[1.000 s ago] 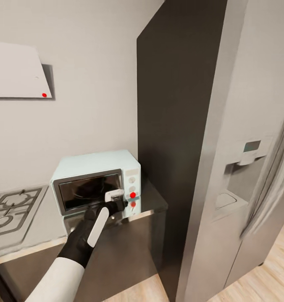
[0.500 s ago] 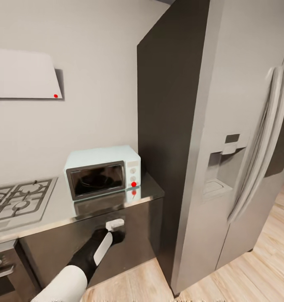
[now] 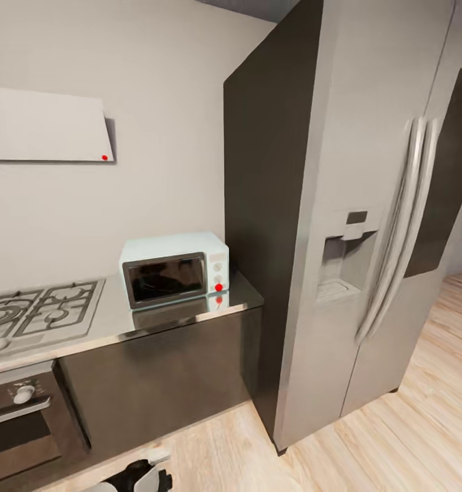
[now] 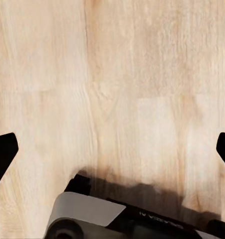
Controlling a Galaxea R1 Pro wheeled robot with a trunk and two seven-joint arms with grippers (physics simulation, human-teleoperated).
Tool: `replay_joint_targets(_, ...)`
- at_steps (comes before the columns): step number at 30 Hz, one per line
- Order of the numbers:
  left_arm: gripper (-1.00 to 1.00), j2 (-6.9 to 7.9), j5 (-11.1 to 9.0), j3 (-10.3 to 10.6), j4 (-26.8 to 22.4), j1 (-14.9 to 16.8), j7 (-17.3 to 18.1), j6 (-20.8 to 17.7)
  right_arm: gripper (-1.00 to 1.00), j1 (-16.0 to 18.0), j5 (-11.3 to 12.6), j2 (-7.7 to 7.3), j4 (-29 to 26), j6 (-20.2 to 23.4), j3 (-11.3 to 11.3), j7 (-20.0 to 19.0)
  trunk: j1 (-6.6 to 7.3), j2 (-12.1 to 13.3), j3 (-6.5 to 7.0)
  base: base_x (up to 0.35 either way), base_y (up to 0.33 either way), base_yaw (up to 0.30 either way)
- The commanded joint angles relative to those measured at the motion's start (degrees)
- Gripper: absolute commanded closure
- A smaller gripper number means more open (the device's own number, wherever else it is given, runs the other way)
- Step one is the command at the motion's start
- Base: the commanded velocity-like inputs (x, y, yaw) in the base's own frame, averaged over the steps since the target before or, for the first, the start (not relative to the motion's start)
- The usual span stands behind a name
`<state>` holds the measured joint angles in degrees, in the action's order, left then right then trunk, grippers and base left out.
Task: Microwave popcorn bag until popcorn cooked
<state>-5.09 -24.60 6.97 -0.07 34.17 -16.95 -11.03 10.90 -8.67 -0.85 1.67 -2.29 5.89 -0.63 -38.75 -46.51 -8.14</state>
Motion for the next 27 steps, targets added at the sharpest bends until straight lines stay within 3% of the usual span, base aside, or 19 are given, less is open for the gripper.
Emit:
replay_joint_targets(1,-1.00,0.77,-0.44,0.50,0.03,-1.52,-0.20,-0.17,-1.00,0.09,-0.61,-0.03,0.18,-0.25,0.46,-0.07,0.01,-0.07,-0.08,-0.098,0.000,0.000)
replay_joint_targets(3,-1.00,2.22,-0.41,0.50,0.06,-4.78,-0.16,0.00,-1.00,0.09,-0.64,-0.03,0.18,-0.25,0.44,-0.08,0.01,-0.07,-0.08,-0.038,0.000,0.000)
replay_joint_targets(4,-1.00,3.92,-0.48,0.50,0.07,-8.66,1.83,1.97,-1.00,0.09,-0.64,-0.07,0.15,-0.24,0.44,-0.08,0.01,-0.07,-0.08,-0.005,0.000,0.000)
replay_joint_targets(8,-1.00,5.78,-0.61,0.50,0.07,-14.09,10.88,5.66,-1.00,0.09,-0.59,-0.09,0.16,-0.21,0.44,0.00,0.01,-0.07,-0.08,-0.001,0.000,0.000)
replay_joint_targets(10,-1.00,6.22,-0.62,0.49,0.07,-16.35,12.07,8.19,-1.00,0.09,-0.57,-0.11,0.16,-0.24,0.44,0.01,0.01,-0.07,-0.08,0.000,0.000,0.000)
replay_joint_targets(12,-1.00,7.14,-0.62,0.50,0.07,-18.78,13.08,13.11,-1.00,0.09,-0.50,-0.11,0.17,-0.27,0.44,0.01,0.01,-0.07,-0.08,0.000,0.000,0.000)
replay_joint_targets(16,-1.00,7.59,-0.62,0.50,0.07,-19.65,14.33,15.49,-1.00,0.09,-0.47,-0.06,0.18,-0.38,0.44,0.01,0.01,-0.07,-0.08,0.000,0.000,0.000)
replay_joint_targets(21,-1.00,6.85,-0.62,0.20,0.07,-19.75,14.19,15.68,-1.00,0.09,-0.47,0.07,0.18,-0.35,0.40,0.07,0.01,-0.07,-0.08,0.000,0.000,0.006)
replay_joint_targets(27,-1.00,6.87,-0.37,0.35,0.00,-19.75,13.86,16.13,-1.00,0.09,-0.55,-0.02,0.15,-0.44,0.39,0.10,0.01,-0.07,-0.08,0.000,0.000,0.225)
